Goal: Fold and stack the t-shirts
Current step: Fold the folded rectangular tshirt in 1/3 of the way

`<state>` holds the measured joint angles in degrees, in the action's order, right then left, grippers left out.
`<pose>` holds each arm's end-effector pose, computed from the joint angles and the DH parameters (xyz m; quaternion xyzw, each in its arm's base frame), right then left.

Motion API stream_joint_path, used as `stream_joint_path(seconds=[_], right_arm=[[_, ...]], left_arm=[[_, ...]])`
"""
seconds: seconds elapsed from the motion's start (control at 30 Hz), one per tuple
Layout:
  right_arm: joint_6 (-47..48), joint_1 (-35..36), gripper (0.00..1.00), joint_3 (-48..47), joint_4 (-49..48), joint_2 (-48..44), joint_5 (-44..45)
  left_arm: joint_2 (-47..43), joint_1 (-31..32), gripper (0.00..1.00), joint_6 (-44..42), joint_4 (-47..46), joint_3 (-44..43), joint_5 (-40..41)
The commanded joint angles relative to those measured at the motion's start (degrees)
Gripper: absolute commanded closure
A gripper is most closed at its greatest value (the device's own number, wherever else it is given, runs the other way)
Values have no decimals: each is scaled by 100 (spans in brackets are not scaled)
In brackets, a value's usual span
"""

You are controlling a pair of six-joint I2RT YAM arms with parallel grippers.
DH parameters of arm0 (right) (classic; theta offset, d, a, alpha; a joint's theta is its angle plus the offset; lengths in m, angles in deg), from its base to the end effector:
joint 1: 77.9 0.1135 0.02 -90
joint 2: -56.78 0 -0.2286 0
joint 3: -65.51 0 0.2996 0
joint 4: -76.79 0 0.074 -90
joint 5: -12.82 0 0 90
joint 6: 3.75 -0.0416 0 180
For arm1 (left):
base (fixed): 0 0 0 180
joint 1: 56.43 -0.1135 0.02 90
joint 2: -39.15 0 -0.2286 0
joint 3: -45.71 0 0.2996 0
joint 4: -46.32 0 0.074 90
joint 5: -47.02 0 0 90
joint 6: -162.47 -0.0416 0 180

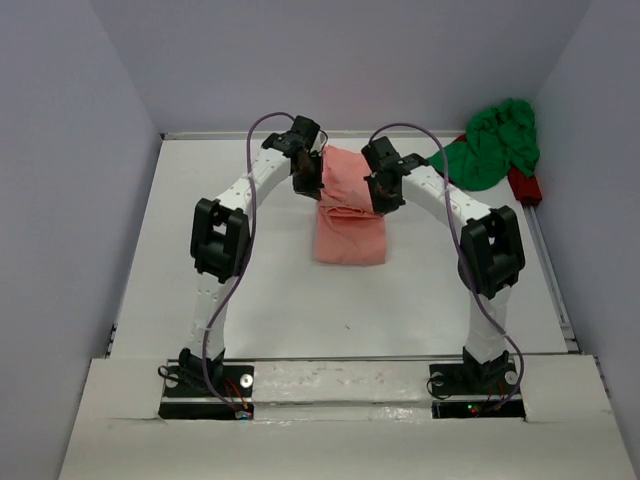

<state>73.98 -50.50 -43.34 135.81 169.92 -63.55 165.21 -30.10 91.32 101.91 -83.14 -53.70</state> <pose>0.4129 0.2030 0.1991 -0.1000 0.9613 -0.0308 0.2548 0.4655 -0.2390 0.2214 0.0913 0.9397 -0.2037 0.2592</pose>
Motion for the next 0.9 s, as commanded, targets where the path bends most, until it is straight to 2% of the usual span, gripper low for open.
stream_joint_path(seconds=[0.0, 0.2, 0.43, 0.53, 0.67, 0.77, 0.87], right_arm=[[102, -112, 100, -509, -97, 208, -106], [137, -226, 100, -887, -70, 682, -220], [234, -279, 100, -1257, -184, 1174, -256], [313, -332, 100, -1397, -298, 1394, -186], [515, -332, 84, -1573, -509, 1588, -115], [664, -384, 74, -1888, -519, 1754, -123], [848, -446, 55, -2337, -475, 1843, -54]], left_arm=[[234, -136, 100, -224, 150, -548, -307], [910, -277, 100, -347, 229, -1348, -535], [1157, -356, 100, -417, -184, -1366, -941], [1149, -348, 86, -461, -281, -1349, -783], [974, -348, 66, -523, -579, -1147, -853], [728, -348, 57, -505, -904, -875, -590], [464, -348, 51, -392, -1221, -584, -423]])
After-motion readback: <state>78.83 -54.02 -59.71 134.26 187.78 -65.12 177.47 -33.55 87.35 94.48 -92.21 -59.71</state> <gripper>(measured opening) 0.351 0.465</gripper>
